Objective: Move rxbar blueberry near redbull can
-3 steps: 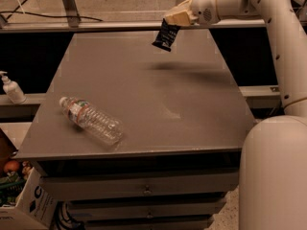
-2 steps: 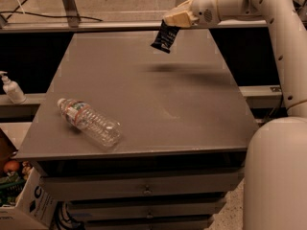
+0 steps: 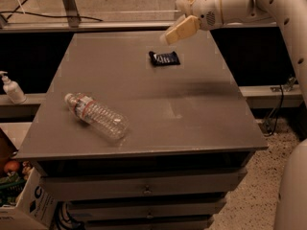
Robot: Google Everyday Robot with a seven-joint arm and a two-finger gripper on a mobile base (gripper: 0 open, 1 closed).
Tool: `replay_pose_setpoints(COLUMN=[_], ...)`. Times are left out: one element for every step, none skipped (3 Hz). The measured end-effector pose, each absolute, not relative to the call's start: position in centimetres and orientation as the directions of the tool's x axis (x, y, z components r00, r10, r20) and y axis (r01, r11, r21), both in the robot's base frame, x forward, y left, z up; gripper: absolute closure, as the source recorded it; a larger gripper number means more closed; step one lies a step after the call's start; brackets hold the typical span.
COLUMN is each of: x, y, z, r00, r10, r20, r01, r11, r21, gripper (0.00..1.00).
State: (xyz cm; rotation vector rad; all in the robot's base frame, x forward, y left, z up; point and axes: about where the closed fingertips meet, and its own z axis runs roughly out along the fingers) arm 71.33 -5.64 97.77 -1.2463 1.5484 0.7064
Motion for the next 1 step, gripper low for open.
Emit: replay_pose_setpoints(x=[71.33], y=[-5.63], z=[97.76], r00=[0.015], r10=[-0.369], r20=[-0.929], r01=[-0.944], r11=[0.302], r21=[-0.135], gripper=[0.0])
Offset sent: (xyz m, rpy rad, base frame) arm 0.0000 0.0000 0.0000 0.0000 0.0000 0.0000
